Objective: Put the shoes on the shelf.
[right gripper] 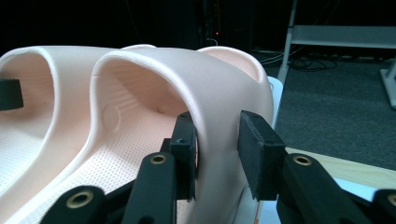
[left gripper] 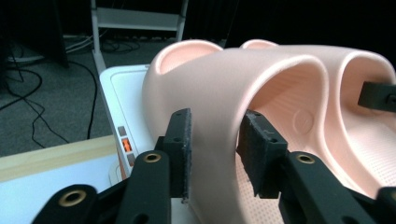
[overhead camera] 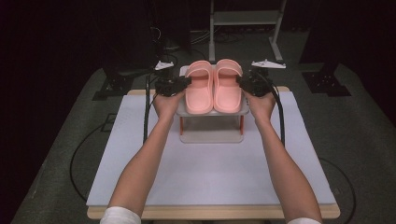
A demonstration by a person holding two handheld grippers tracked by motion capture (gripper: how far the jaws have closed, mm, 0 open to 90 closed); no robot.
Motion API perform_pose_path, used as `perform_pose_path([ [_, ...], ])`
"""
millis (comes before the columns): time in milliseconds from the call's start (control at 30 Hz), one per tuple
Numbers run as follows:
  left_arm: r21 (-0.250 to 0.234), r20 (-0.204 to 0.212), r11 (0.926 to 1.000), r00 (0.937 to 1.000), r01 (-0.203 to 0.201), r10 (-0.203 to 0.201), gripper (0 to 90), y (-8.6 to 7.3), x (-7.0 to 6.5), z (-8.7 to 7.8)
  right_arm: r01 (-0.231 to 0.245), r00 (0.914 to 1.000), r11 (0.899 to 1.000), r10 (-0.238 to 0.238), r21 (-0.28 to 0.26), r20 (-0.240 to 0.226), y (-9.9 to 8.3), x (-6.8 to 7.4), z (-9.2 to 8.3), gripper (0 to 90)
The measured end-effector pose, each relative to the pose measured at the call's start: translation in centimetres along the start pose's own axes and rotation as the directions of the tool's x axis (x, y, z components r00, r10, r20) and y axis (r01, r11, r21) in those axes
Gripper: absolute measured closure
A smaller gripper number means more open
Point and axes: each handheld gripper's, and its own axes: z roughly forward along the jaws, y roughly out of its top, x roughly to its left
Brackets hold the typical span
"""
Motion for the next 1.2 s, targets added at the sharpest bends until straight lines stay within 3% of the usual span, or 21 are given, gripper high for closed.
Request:
perform_pose_path([
  [633, -0.012, 0.005, 0.9997, 0.9998, -0.021, 0.021, 58.3, -0.5, -0.2, -1.6, -0.018, 0.9996, 0.999, 0.017, -0.028, -0.024, -0.5, -0.8, -2.1, 56.3],
  [1200, -0.025, 0.028, 0.9985, 0.9984, -0.049, 0.05, 56.2, -1.0, -0.8, -2.6, -0.02, 0.9976, 1.0, 0.019, -0.016, -0.066, -1.2, -1.3, -3.3, 44.7],
])
